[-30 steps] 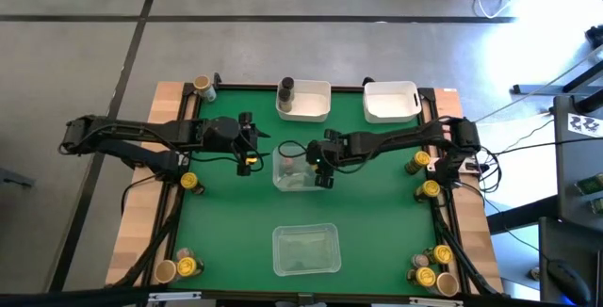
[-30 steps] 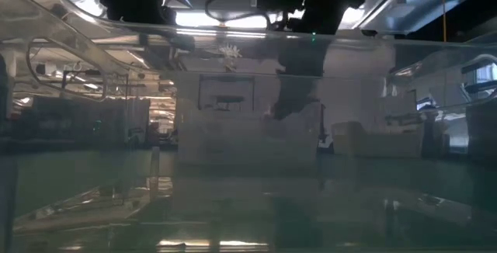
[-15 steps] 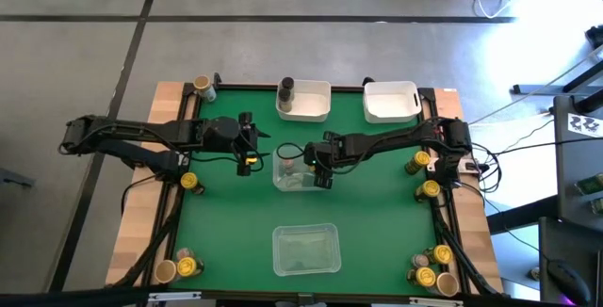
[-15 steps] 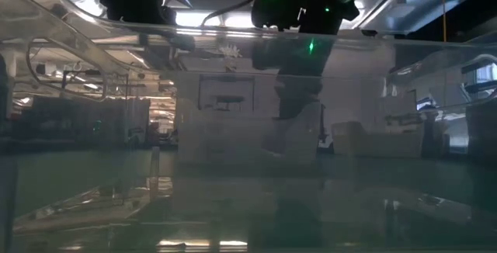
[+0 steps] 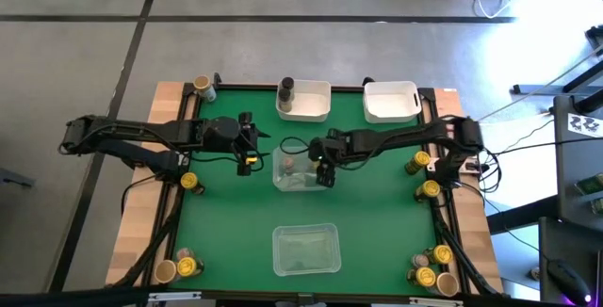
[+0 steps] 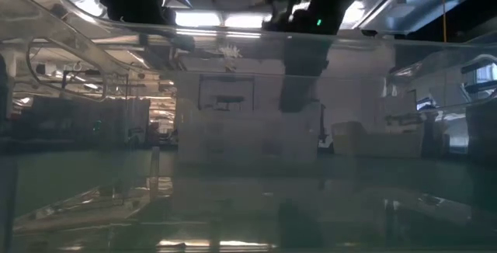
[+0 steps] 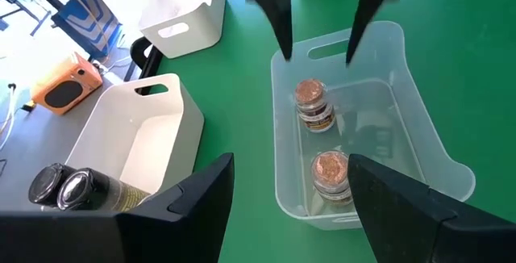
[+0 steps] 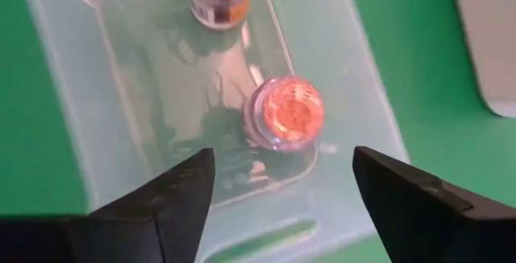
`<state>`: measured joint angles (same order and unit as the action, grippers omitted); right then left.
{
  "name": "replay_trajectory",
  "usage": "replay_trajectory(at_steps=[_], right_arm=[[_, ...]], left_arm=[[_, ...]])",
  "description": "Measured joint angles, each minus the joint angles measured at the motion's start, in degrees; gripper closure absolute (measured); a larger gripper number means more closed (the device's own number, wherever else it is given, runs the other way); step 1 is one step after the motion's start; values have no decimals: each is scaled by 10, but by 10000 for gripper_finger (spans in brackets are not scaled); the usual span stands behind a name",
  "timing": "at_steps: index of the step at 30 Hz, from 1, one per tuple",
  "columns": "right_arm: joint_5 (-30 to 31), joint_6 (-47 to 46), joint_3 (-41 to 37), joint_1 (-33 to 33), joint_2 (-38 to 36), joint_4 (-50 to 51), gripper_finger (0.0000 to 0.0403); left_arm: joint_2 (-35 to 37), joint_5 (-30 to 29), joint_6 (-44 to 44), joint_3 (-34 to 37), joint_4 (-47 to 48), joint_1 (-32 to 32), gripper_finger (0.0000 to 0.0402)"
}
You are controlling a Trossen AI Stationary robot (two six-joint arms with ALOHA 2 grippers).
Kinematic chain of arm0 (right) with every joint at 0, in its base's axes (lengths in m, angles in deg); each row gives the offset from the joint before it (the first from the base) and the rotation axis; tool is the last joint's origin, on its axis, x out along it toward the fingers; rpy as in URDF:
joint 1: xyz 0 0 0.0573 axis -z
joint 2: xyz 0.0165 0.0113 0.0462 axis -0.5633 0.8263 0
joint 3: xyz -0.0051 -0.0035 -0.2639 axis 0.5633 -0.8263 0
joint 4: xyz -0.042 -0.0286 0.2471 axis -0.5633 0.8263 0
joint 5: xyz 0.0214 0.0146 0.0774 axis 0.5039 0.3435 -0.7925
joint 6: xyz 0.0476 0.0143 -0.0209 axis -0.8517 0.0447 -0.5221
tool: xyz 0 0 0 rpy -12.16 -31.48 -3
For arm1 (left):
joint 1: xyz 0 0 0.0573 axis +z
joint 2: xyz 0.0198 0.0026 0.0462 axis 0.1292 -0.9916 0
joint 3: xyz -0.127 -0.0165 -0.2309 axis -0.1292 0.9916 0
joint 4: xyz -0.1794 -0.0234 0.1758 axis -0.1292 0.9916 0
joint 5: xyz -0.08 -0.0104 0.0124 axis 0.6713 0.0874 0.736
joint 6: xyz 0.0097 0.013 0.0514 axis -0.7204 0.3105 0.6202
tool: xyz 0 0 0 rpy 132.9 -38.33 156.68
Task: Sort spices by type
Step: Put the top left brown seasoning bottle into the top right white bin
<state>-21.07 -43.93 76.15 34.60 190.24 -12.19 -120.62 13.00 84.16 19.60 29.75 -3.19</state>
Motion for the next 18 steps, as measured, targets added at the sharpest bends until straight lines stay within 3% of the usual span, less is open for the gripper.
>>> replay_trajectory(at_steps=[10,18], right_arm=[[45,27,0,0,-102,-6,107],[60,37,-11,1,-113,-10,107]], left_arm=[[0,0,8,0,0,2,171],[0,0,21,11,-2,24,171]])
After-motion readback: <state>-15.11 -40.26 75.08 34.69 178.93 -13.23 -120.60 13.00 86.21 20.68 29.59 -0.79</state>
